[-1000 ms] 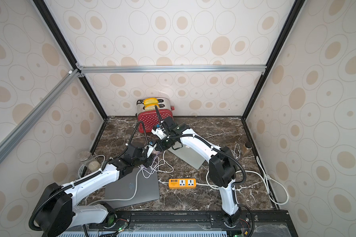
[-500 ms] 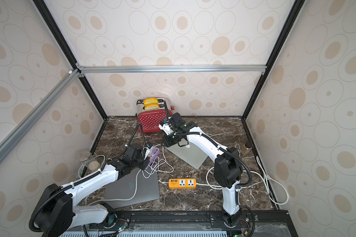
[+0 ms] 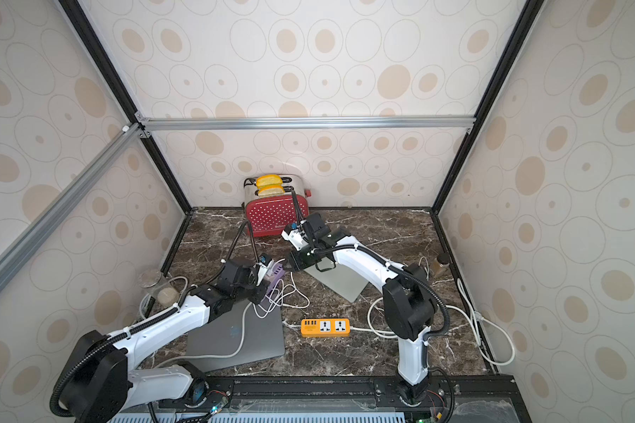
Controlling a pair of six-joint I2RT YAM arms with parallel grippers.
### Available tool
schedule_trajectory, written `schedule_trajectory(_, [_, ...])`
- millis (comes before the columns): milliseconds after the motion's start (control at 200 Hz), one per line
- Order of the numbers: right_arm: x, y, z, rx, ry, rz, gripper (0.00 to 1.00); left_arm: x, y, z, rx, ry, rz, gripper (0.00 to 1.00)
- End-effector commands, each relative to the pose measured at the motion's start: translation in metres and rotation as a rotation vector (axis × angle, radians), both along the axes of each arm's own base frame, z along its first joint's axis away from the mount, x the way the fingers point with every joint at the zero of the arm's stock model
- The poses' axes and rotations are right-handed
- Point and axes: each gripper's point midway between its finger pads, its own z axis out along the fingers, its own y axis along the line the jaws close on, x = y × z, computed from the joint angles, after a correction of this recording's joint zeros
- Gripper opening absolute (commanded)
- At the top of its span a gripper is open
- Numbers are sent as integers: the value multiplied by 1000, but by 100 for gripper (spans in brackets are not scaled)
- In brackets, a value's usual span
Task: Unplug the laptop charger
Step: Remove the charging cable from the plug.
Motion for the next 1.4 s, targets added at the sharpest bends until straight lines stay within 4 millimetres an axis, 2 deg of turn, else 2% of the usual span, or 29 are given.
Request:
schedule_trajectory(0, [-2,4,34,97,-79,-26,41,8,-7,14,-86,-20,19,5])
schedule_trajectory(115, [-4,6,30,139,-98,-49,39,10,-13,22,-147,-11,28,4])
schedule_trajectory(305, [-6,27,33,181,-137,-21,36,9,-17,20,-174,10,25,4])
schedule_trajectory(526, [-5,50,17,174,-114,1,30,7,-18,21,-195,8,26,4])
schedule_trajectory(766, [-3,51,4,142,-111,-12,27,6,-17,22,-190,6,26,4])
schedule_trajectory(1042, [-2,57,9,170,-104,4,18,5,-16,19,-187,7,29,4])
schedule_trajectory(1392, [-5,62,4,159,-70,16,16,6,-14,21,-180,-4,35,4])
